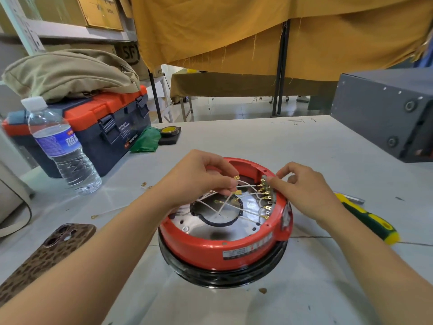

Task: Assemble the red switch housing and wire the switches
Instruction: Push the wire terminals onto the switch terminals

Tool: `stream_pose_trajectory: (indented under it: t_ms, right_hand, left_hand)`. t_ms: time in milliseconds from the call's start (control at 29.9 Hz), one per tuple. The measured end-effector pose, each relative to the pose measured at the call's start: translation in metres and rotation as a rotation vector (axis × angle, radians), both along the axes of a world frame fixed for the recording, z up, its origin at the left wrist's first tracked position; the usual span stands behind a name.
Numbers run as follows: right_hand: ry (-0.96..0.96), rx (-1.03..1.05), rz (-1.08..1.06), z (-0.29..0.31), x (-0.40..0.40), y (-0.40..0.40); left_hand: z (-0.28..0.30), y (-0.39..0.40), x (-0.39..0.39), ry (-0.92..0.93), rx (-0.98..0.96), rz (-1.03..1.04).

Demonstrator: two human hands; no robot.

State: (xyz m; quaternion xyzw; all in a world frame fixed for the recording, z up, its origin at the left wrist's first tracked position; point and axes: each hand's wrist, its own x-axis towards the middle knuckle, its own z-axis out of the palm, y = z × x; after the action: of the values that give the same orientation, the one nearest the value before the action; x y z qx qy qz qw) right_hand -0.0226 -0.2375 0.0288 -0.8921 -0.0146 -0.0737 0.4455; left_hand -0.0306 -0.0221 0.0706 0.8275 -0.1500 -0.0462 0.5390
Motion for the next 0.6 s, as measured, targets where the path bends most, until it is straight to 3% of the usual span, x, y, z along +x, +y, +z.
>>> stream_pose_trajectory:
  t_ms: [401,602]
  right_hand:
    - [-0.071,-0.036,0.027,-0.003,0.004,0.002]
    - [-0.075,-0.061,0.041,-0.004,0.004,0.003]
  left_hand:
    - [-0.008,-0.027,0.012,-0.024,0.230,-0.057]
    - [-0.008,-0.036,0.015,-0.152,0.432,-0.104]
